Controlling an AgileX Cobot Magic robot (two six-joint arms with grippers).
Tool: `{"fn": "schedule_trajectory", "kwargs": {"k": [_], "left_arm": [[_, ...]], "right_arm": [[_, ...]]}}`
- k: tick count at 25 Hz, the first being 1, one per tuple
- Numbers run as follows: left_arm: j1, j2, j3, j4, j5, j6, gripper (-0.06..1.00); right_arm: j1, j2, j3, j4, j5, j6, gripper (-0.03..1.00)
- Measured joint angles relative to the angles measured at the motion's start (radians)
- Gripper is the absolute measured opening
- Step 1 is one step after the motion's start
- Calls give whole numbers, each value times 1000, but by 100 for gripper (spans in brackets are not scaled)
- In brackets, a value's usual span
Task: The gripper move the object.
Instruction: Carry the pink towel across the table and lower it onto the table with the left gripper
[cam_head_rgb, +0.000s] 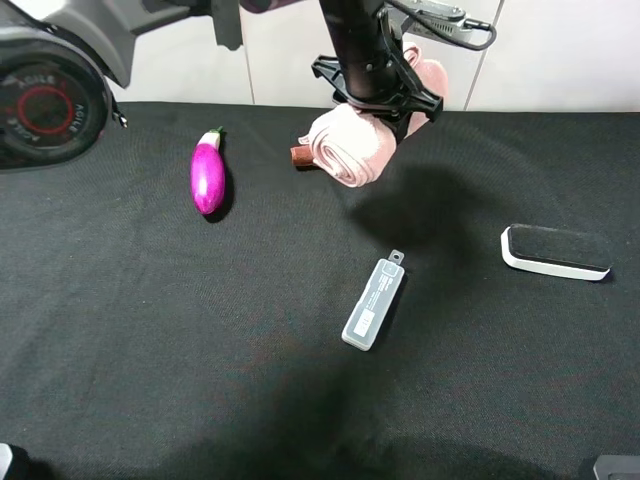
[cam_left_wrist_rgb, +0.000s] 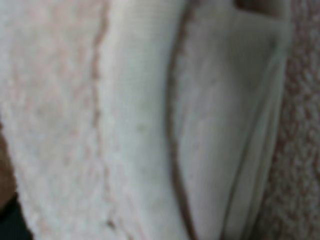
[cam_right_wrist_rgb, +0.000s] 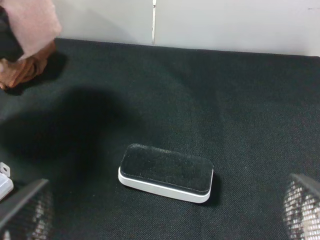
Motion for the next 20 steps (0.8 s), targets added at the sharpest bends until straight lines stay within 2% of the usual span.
{"fn": "schedule_trajectory", "kwargs": {"k": [9, 20], "left_arm": [[-2, 53, -1, -5, -154, 10, 57], [-17, 124, -1, -20, -274, 23, 57]], "right_arm": [[0, 0, 0, 0, 0, 0, 69], [0, 0, 0, 0, 0, 0, 69]]}}
